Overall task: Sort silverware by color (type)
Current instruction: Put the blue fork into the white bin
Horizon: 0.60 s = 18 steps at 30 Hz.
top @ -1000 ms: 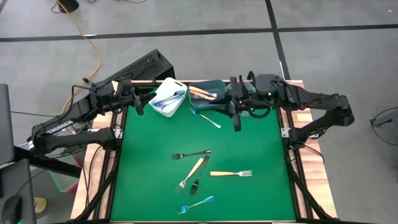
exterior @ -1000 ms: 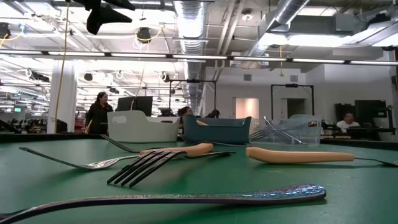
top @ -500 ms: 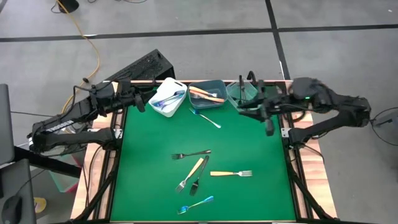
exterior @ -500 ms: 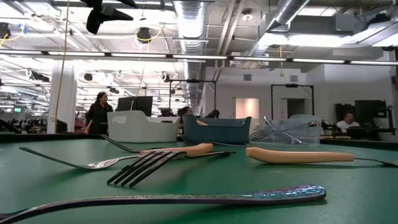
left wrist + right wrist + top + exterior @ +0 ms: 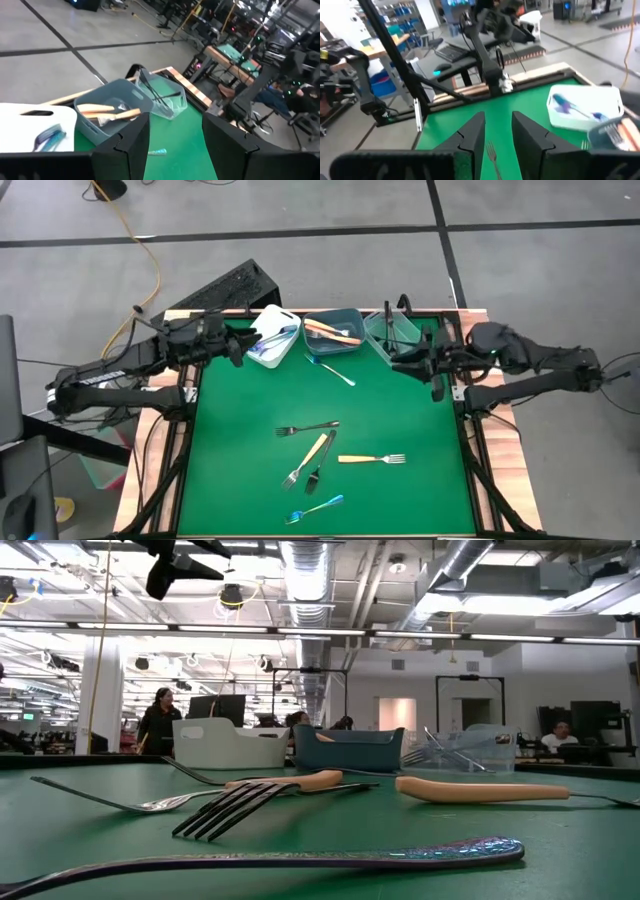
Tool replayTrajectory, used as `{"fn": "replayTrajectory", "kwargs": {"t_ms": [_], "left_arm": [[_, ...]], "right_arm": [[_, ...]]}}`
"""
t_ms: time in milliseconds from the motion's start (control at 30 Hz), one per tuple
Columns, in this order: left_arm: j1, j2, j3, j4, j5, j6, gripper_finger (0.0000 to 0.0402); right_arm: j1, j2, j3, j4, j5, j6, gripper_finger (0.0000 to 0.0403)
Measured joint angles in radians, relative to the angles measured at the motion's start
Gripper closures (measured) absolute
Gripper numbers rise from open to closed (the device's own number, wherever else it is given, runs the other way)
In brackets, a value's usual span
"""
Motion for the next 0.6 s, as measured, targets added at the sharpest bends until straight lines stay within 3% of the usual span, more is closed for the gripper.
{"fn": "replayTrajectory", "kwargs": {"t_ms": [200,367,600], "left_arm": [[-0.053,0.011,-0.001,0.035,-0.005,-0.001,0.0237],[-0.111,-0.052,-0.001,0.089,-0.016,0.015,0.0237],[-0.215,-0.133,-0.001,0.043,-0.137,0.047,0.0237]], "right_arm": [[0.000,0.064,-0.024,0.034,-0.018,0.009,0.0289],[0.009,0.120,-0.024,0.136,-0.062,0.007,0.0289],[0.056,0.186,-0.023,0.257,-0.065,-0.074,0.0289]]}}
